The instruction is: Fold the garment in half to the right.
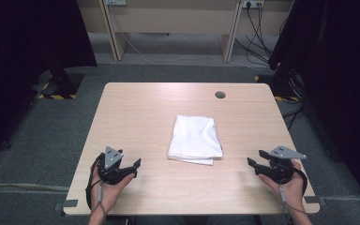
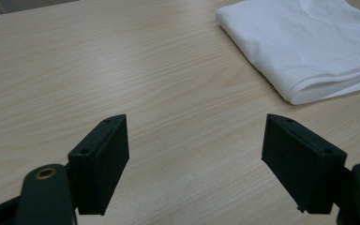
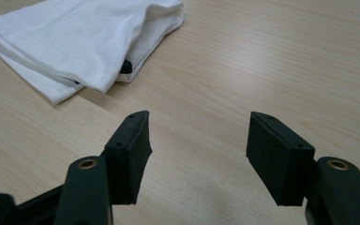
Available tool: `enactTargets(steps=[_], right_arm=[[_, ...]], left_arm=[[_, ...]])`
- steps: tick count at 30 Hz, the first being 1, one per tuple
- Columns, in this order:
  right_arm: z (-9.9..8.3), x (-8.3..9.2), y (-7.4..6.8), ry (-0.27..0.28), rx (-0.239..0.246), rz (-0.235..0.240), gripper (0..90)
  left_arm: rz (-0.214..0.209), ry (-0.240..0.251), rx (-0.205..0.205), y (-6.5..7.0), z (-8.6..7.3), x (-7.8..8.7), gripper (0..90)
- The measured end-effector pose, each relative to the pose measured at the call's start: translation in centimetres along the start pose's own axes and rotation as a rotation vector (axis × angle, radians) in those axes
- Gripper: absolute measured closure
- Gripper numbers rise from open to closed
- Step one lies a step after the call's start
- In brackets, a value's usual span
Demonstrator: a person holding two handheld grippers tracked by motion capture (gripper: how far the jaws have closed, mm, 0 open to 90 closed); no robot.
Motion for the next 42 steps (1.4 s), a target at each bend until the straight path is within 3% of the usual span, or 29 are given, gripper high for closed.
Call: enactTargets(steps=[19, 42], right_arm=[[-1.0, 1.4, 1.1, 0.020, -0.024, -0.042, 36.8], [-2.6, 2.9, 2.6, 0.032, -0.066, -0.088, 34.9]], left_arm=[[0.035, 0.027, 0.023, -1.3, -1.2, 1.7, 22.5], [0.066, 0.023, 0.037, -2.2, -3.0, 3.0, 22.4]])
Point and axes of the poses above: each handheld gripper's, and its own axes: x roughly backward along the jaws, z roughly out of its top, y roughly to its right, the point moved 6 cm from there along -x, roughly forward along the jaws, and after that the axes turned 4 degrees about -y, right-handed, at the moved point
